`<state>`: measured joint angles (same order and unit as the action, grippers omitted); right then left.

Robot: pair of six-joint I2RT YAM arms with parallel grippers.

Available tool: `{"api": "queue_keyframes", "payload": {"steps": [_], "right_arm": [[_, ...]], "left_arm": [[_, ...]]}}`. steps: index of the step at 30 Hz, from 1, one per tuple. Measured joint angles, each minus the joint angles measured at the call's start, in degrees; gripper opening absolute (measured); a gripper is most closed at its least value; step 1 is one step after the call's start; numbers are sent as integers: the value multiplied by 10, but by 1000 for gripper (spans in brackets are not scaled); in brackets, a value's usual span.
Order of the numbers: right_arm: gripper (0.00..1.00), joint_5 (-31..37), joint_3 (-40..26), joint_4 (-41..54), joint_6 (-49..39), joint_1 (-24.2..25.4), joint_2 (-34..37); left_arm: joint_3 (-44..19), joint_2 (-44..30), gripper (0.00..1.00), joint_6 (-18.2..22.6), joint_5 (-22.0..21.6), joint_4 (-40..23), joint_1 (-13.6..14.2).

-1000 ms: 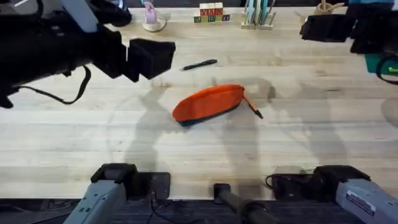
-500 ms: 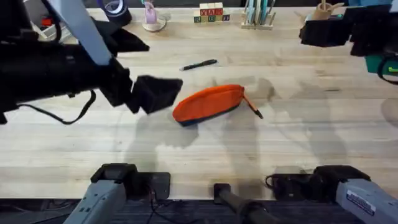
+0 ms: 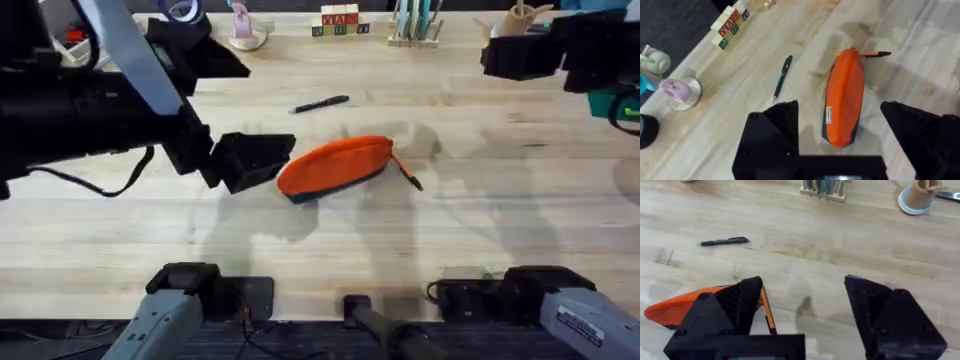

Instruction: Unzip the bag, pick up the pens from the table one at a time and place them inside, then zip the bag closed.

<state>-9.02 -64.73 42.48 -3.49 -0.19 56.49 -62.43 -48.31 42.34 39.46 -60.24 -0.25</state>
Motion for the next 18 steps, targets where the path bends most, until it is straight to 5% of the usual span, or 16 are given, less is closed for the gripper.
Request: {"api": "queue_keyframes", "payload": {"steps": [18], "right_arm": [[998,10,0,17,0,0,0]], "left_arm": [[0,-9,995,33,-26,-34,0]]}}
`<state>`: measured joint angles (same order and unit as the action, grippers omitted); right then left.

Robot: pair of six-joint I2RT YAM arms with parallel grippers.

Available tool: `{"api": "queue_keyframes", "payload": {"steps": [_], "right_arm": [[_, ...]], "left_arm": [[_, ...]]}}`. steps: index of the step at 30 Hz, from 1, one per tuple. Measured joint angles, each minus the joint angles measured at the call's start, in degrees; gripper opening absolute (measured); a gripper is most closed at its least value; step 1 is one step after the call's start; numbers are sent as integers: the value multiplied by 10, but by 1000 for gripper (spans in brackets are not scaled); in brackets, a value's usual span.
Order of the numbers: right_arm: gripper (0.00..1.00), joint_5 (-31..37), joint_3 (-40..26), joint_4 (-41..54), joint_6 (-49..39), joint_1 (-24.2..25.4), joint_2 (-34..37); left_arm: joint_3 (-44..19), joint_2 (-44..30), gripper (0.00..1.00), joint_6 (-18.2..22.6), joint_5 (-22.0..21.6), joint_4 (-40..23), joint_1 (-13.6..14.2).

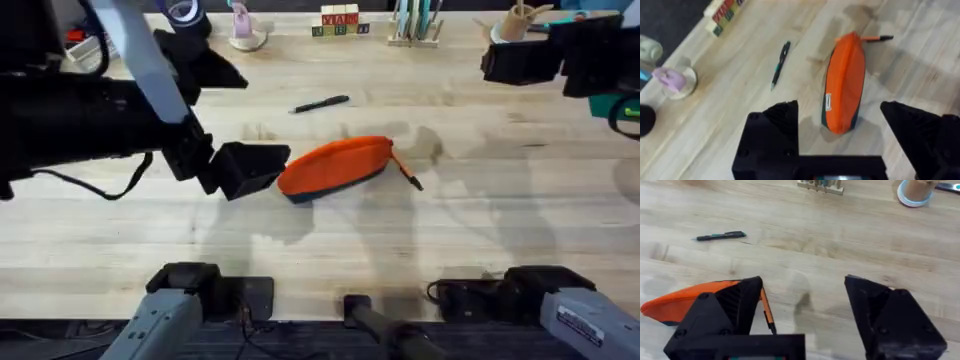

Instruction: Unzip the bag, pick up the pens from the table one at a time and place them inside, then zip the bag closed.

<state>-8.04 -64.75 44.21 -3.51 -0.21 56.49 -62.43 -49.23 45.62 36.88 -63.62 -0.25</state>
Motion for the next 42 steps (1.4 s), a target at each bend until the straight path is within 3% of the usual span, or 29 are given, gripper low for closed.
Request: {"api": "queue_keyframes", "payload": {"steps": [5,18,37,42], "right_arm": [[998,19,0,0,-3,0,0],[997,34,0,0,-8,0,0],[998,34,0,-5,-9,0,0],[997,34,0,-5,-9,0,0]], "left_arm": [[0,-1,995,11,-37,-36,0],[0,-5,995,48,-39,-63,0],[6,-137,995,64,-37,-62,0],[35,-149,995,74,-37,-51,0]]}}
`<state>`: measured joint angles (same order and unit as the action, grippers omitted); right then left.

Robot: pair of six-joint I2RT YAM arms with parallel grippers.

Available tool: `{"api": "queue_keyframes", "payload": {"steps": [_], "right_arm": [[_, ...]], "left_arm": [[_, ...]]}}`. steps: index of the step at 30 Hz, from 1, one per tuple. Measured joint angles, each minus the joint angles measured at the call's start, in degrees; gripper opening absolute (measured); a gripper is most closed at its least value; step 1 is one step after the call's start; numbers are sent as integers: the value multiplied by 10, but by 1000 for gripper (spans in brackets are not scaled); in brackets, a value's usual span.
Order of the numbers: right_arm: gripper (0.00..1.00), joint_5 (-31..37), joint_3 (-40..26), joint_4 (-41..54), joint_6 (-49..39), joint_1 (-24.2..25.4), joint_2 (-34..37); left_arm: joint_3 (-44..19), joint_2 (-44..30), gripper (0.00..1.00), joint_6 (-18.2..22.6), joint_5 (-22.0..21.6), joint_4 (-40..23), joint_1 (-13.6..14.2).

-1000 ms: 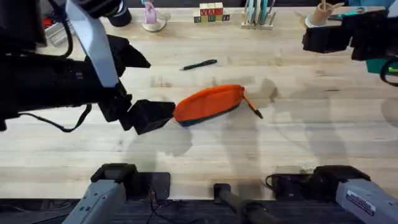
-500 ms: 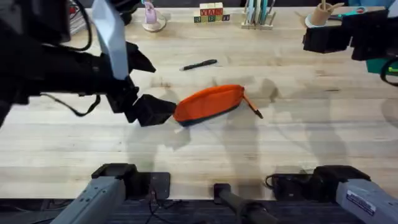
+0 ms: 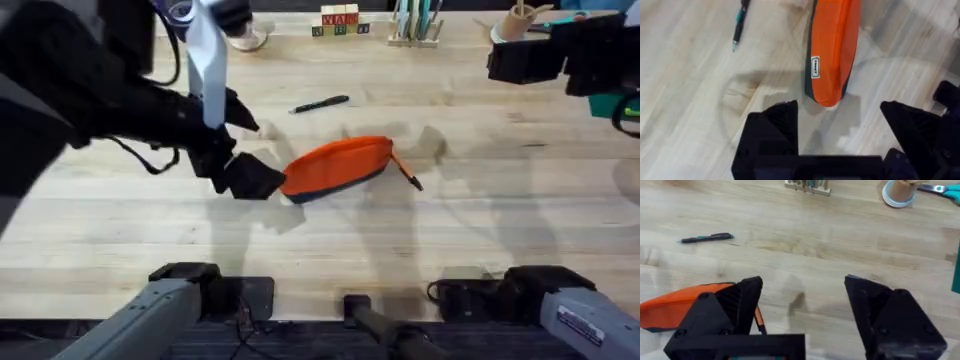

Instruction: Unzip the bag, pick up the pens from the table one at a time and place them inside, then zip the bag closed.

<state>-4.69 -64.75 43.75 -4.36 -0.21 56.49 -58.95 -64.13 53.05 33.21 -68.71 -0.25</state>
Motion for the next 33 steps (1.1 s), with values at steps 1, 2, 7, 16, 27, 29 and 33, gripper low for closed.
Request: {"api": "queue_keyframes", "payload": {"steps": [1,2,7,16,27,29,33], "right_arm": [[997,0,0,0,0,0,0],[997,0,0,0,0,0,0],[997,0,0,0,0,0,0],[998,0,0,0,0,0,0],[998,0,0,0,0,0,0],[998,0,0,0,0,0,0],[997,0,0,0,0,0,0]], "left_arm": [[10,-1,995,2,0,5,0],[18,-1,995,2,0,9,0],[52,-3,995,6,1,34,0],[120,-3,995,6,11,120,9],[147,-26,994,8,26,175,45],[147,-45,995,8,27,178,54],[147,-86,994,8,29,179,66]]}}
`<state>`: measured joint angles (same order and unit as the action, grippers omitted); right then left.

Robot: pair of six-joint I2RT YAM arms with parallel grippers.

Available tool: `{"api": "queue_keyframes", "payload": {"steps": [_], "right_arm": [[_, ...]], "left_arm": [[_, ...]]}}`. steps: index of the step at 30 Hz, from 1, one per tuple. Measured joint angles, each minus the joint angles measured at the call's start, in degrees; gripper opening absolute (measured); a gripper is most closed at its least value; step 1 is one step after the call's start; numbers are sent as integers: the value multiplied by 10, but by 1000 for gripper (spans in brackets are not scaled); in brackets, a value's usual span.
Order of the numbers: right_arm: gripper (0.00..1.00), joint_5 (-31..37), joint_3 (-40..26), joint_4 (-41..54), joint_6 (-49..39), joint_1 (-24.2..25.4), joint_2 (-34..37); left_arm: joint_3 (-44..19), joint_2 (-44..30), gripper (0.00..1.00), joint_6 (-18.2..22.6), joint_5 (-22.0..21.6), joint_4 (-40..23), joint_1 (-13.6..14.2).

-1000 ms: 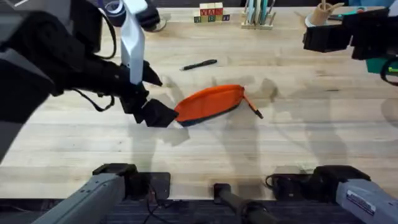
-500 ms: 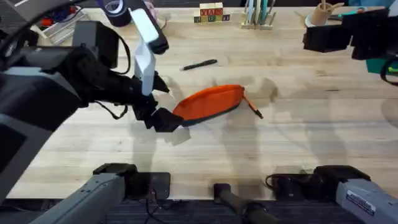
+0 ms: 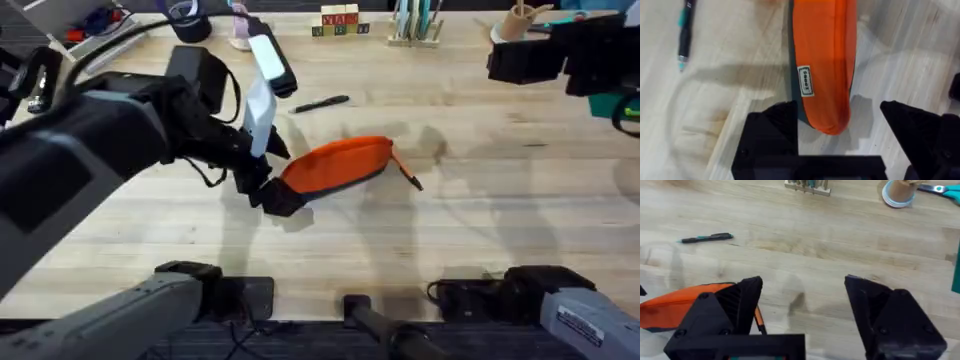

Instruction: Unzip the bag, pick up the pens from the table one at a time and place them inside, then zip the bag closed.

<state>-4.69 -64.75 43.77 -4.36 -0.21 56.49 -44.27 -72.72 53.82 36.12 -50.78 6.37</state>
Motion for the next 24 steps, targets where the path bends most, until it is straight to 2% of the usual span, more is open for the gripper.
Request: {"api": "queue_keyframes", "payload": {"steps": [5,19,20,21,24], "right_arm": [[997,0,0,0,0,0,0],[996,0,0,0,0,0,0],[997,0,0,0,0,0,0],[997,0,0,0,0,0,0],[997,0,0,0,0,0,0]], "left_arm": [[0,-30,995,0,1,1,0],[0,-31,995,0,6,18,0],[0,-31,967,-1,7,21,0],[0,-31,883,-1,8,24,0],[0,-31,533,0,17,27,0]]}}
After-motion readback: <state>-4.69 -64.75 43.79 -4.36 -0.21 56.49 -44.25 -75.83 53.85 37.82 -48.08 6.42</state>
